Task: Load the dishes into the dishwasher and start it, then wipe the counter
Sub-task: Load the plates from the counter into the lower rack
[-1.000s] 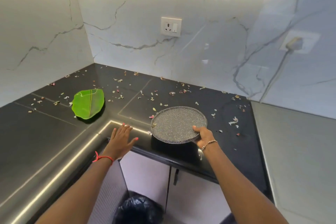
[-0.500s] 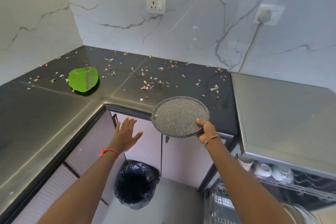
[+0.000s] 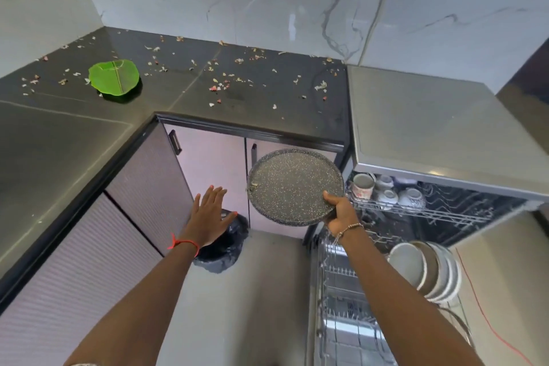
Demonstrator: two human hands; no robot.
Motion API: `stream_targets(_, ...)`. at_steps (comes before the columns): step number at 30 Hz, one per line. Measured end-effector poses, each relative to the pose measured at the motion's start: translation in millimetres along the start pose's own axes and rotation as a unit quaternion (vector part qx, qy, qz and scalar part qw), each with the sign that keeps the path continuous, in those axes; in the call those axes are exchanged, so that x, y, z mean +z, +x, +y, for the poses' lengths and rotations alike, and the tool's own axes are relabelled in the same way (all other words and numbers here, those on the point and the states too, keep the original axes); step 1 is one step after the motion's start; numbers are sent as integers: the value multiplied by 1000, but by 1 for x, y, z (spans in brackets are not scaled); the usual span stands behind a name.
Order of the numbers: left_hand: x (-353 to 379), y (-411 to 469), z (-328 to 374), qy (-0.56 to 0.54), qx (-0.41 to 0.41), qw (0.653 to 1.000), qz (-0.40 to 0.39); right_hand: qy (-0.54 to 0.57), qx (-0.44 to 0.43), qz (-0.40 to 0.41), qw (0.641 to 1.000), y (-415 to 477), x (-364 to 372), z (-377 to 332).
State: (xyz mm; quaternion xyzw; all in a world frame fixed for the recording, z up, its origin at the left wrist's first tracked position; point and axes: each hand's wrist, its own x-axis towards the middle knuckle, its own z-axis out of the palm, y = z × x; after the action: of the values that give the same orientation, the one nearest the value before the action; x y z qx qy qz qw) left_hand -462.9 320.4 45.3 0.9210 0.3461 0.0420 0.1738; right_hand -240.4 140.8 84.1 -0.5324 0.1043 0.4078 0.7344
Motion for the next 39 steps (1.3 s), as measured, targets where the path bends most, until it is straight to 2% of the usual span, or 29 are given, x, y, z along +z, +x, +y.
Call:
stream_targets(13,66,-40,78,-5,56,998,-41,12,34,55,998,-29,-134,15)
stream_targets(22,141,-88,194,-18,32,999,-9,17,46,39,998,-51,-259,-25)
stream_targets(28,191,-121,278,-24,20,999,-36,-9,66,39,997,-67,-357,-55)
stream_targets(32,213,-136,314,-23,29,998,-47,-10,76,60,995,-68,-412,-66)
stream_targets(39,241,-142,338,-6,49,995,-87,-14,74,128,989,-56,-465,-73)
